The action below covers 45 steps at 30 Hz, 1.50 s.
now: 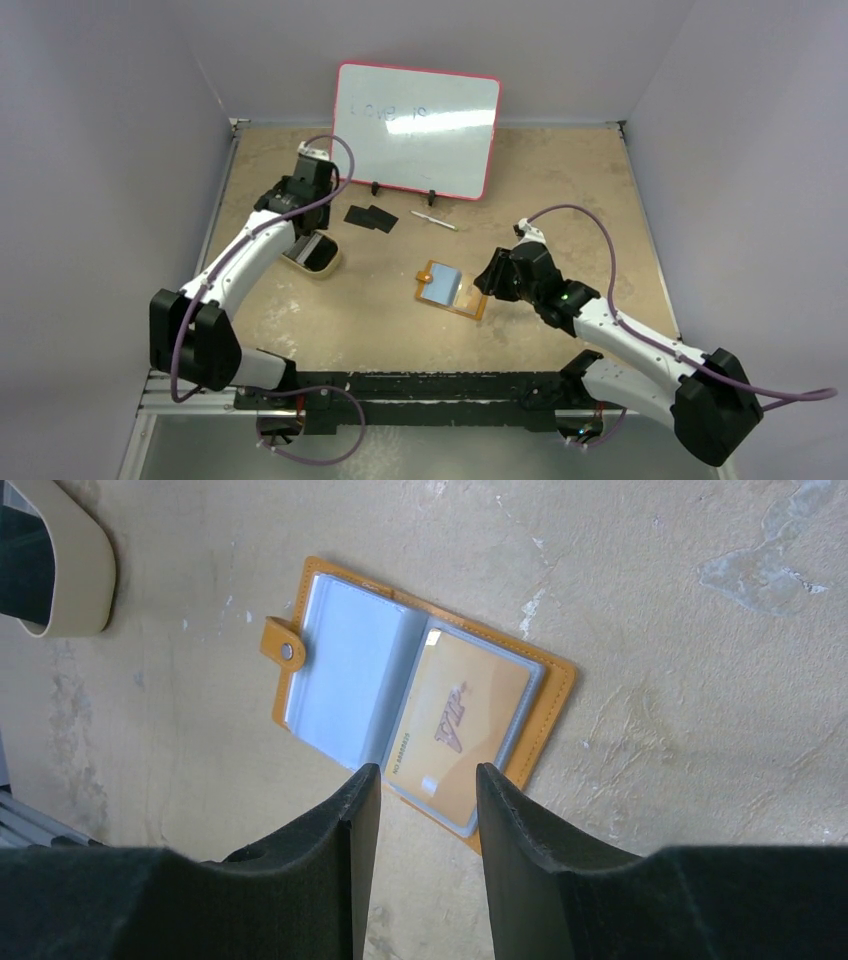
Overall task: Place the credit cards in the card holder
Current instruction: Pick up the credit card from the storage box.
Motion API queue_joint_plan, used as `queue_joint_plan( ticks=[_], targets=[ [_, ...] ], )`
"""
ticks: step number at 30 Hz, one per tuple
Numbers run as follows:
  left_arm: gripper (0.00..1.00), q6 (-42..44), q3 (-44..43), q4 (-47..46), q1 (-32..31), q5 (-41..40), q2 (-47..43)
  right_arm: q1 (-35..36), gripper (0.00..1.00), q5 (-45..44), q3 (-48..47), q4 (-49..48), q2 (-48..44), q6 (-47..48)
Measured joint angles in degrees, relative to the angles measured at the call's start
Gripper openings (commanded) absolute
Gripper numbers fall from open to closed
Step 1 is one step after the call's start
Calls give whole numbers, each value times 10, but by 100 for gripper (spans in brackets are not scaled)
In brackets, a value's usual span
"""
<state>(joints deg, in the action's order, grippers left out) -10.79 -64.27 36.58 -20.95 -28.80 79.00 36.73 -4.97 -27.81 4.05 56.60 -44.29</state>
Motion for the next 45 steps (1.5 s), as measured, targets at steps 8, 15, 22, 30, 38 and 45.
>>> queue_joint_plan(
  ticks=[8, 15, 22, 30, 38, 45],
  targets=[
    [53, 42, -12, 9, 121, 12, 68, 0, 42, 1, -2, 9, -8, 4],
    [53, 55, -23, 17, 159, 62, 128, 0, 42, 2, -2, 18, -20, 4],
    [53, 60, -36, 19, 175, 111, 164, 0, 42, 0, -2, 21, -20, 5],
    [53, 70, -43, 21, 179, 157, 191, 0, 42, 0, -2, 22, -20, 5],
    [52, 75, -51, 22, 187, 160, 213, 0, 42, 0, -2, 23, -20, 5],
    [42, 83, -66, 36, 187, 176, 219, 0, 42, -1, -2, 23, -20, 5]
  ],
)
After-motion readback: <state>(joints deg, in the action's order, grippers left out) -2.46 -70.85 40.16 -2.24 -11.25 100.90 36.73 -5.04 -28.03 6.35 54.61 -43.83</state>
